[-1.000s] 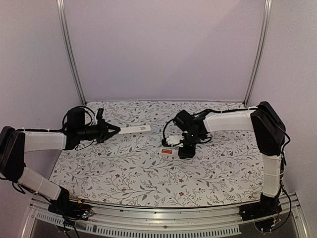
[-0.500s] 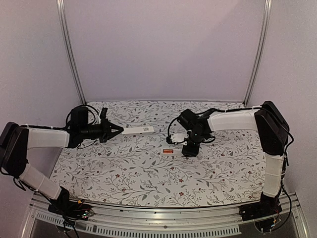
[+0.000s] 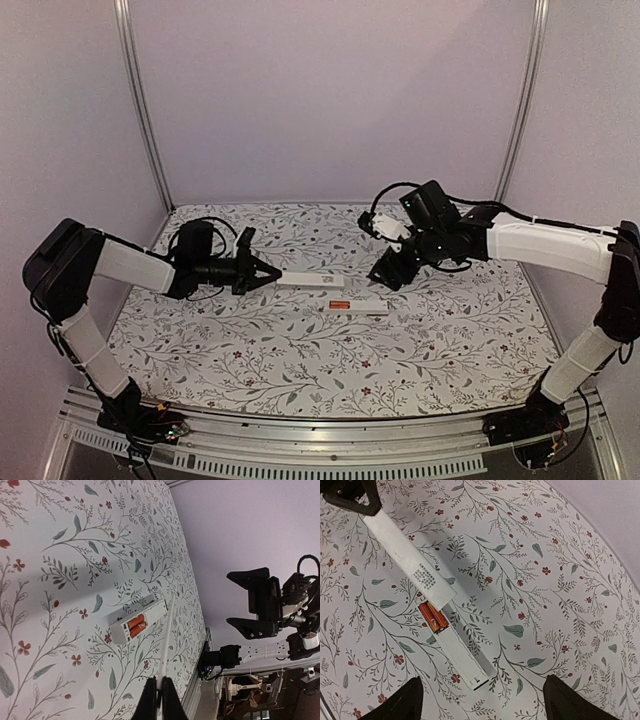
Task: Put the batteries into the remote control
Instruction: Hold the remote control without the battery cover at the center of the board.
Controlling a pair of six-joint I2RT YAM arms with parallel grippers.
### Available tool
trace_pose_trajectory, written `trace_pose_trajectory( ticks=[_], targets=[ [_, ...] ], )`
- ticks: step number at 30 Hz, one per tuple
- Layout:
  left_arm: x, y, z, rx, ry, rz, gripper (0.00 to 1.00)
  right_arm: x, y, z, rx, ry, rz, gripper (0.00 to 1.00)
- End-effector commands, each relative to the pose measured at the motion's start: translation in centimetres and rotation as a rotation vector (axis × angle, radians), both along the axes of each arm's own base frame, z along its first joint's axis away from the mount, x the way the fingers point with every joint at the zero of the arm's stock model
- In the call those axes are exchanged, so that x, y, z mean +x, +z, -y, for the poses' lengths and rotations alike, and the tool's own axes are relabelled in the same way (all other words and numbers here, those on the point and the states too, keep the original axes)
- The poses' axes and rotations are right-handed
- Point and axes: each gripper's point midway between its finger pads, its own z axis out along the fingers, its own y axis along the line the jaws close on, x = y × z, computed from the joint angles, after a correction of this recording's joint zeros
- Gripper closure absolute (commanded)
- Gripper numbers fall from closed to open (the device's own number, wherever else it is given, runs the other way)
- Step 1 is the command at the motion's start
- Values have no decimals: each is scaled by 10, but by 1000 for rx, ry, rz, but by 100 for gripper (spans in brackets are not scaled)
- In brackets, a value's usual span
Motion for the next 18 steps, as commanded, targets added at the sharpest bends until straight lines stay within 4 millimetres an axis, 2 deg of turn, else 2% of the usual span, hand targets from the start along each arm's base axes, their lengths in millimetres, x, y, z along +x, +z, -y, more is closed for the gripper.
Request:
trace_pose_trajectory(
  ticks=[1,5,9,12,15,18],
  targets=[
    [-3,4,23,-59,-90,20,100,-11,-16,5,133,-101,-153,12],
    [-7,-5,41,-67,-141,10,100,-8,-8,14,233,-176,-155,1],
    [-4,-14,51,-76,-140,-14,100,6,-9,37,286,-284,-187,1],
    [-3,-19,59,-98,-144,-31,100,14,-10,47,335,-328,-244,1],
    [-5,-26,66,-117,-153,-49,100,21,-17,55,412,-369,-363,1],
    [-6,-31,71,-143,-157,-62,100,20,-29,53,479,-369,-493,4]
  ],
)
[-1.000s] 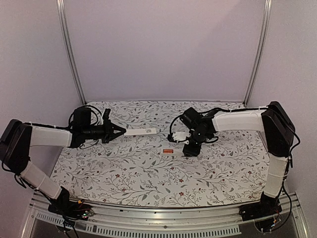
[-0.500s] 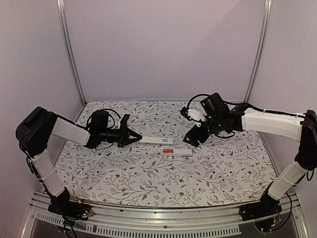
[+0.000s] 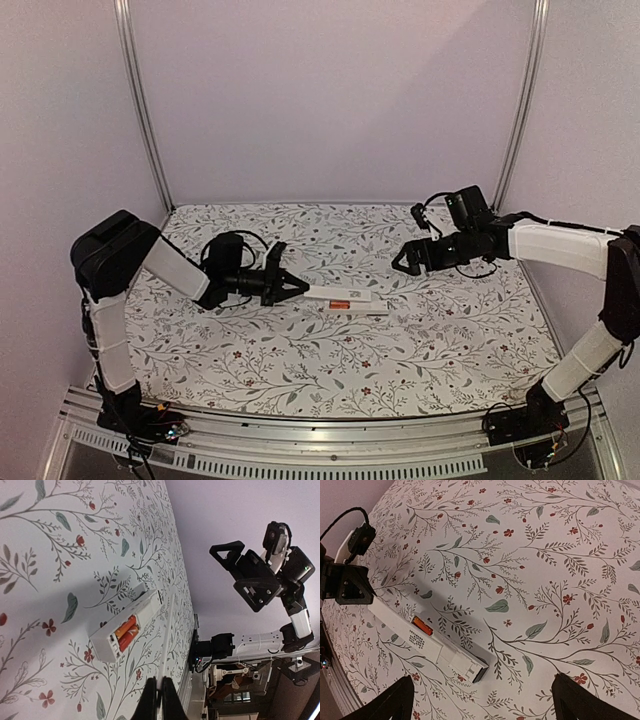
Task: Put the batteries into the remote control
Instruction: Hold the remote control without the battery cover at the center of the board.
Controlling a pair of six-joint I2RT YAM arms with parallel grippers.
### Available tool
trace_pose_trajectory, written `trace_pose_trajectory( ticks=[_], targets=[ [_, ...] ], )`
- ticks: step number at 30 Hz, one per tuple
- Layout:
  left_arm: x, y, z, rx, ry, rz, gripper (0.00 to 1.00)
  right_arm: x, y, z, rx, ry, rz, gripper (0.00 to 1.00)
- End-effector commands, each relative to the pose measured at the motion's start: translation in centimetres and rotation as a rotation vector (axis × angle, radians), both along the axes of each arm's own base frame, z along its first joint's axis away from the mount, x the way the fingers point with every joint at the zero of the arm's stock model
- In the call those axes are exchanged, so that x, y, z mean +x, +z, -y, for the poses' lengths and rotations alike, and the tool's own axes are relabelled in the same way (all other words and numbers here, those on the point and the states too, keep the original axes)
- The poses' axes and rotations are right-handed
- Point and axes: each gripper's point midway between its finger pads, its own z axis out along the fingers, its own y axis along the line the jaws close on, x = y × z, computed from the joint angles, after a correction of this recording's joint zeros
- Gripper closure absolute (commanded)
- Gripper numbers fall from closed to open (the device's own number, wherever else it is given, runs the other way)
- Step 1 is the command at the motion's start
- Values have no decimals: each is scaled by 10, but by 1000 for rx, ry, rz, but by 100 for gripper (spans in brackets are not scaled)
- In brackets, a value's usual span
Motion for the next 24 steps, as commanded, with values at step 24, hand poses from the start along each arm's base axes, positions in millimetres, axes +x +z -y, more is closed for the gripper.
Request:
trace_pose_trajectory(
  ticks=[24],
  targets=[
    [-2,-31,24,-88,-11,-64,100,-3,-58,-22,138,22,-328,32]
  ],
)
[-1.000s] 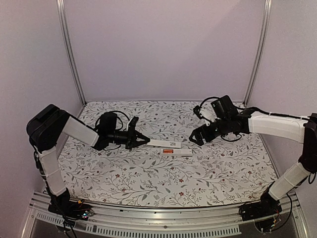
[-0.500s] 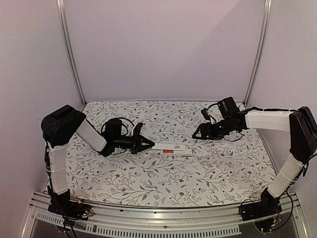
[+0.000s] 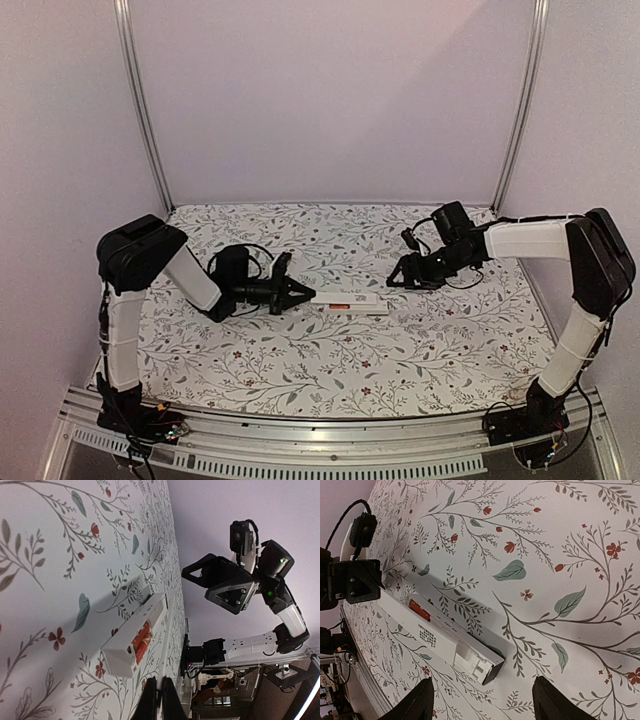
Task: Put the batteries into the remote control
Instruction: Hold the remote control without the battery cover at the center of the board.
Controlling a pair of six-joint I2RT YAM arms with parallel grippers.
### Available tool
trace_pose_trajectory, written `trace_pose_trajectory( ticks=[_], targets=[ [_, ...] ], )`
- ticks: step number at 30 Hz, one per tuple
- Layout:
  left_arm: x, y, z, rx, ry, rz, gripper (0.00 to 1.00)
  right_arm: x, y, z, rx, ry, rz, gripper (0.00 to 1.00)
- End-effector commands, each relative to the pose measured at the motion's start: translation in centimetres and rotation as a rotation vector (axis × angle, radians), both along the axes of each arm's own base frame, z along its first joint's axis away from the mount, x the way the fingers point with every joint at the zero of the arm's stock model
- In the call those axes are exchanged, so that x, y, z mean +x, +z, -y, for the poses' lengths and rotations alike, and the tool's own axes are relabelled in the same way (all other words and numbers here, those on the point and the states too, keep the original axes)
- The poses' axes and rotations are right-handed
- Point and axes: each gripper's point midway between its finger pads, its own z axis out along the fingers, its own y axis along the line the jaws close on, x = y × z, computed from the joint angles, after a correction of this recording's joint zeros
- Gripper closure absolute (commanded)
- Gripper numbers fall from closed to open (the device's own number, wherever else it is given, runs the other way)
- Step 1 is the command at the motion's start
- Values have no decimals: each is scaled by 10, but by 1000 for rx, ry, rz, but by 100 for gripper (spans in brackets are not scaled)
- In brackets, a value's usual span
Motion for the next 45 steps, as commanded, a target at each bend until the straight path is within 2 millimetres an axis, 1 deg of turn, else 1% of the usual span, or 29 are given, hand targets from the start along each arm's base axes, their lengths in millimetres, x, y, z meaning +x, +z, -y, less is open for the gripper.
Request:
trace_pose_trajectory(
  ticks=[1,6,11,15,17,21,29,32,37,45],
  targets=[
    [-6,-1,10,-13,-27,23,100,2,9,-12,11,58,37,32],
    [-10,-11,10,-1,-32,7,100,-6,15,-25,-60,173,141,34],
    [-10,-13,11,0,-31,5,100,-13,23,-42,-141,325,277,36],
    [-6,-15,12,4,-26,-2,100,-19,22,-55,-206,447,357,37],
    [-5,-17,12,9,-23,-9,100,-22,18,-61,-239,500,380,38],
    [-4,-21,11,24,-15,-18,100,-20,12,-68,-302,590,430,38],
    [-6,-24,12,33,-24,-22,100,-22,-15,-79,-408,721,411,38],
    [-6,-23,13,29,-32,-23,100,-26,-21,-83,-421,764,403,36],
    [-5,-19,14,21,-38,-21,100,-24,-30,-83,-466,802,400,36],
    [-5,-22,17,28,-47,-31,100,-21,-48,-81,-543,855,378,40]
  ],
)
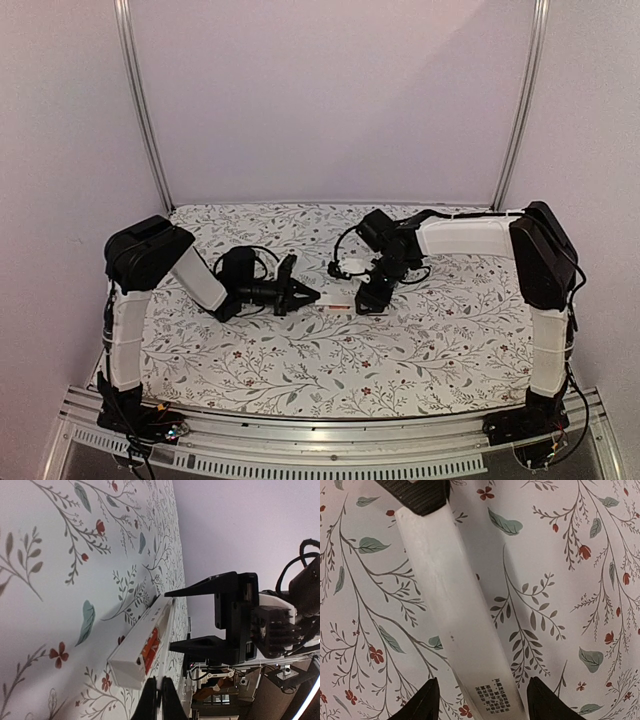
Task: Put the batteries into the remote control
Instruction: Hold the remote control without the battery cover at the center of the board.
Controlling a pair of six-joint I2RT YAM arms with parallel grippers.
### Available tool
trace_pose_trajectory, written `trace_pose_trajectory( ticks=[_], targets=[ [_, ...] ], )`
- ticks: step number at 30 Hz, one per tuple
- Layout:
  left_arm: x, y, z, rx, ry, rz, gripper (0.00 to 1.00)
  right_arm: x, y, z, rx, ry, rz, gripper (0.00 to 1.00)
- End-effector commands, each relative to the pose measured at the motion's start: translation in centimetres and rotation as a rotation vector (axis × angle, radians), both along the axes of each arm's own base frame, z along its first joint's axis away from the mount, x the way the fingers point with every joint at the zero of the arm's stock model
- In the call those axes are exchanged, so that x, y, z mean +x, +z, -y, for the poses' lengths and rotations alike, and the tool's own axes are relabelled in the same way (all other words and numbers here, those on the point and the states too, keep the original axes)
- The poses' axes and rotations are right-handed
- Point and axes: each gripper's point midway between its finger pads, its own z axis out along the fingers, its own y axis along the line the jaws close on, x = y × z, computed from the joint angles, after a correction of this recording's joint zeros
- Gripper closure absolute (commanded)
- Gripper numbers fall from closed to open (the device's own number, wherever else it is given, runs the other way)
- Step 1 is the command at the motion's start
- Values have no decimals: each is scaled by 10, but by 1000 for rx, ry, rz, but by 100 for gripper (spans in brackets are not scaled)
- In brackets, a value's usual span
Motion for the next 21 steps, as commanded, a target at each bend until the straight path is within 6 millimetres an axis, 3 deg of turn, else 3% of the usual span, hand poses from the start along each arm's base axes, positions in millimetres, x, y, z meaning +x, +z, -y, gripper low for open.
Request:
trace_pose_trajectory(
  ticks=[1,6,14,21],
  targets=[
    [-8,-13,6,21,-33,-19,100,1,-13,2,-73,38,9,40],
    [-9,-14,7,21,-36,-25,100,3,-18,1,-92,57,-1,41],
    [-10,-16,7,21,-34,-34,100,1,-24,2,-124,74,-15,51],
    [-7,-15,6,40,-21,-26,89,0,-28,4,-147,76,-19,60]
  ],
)
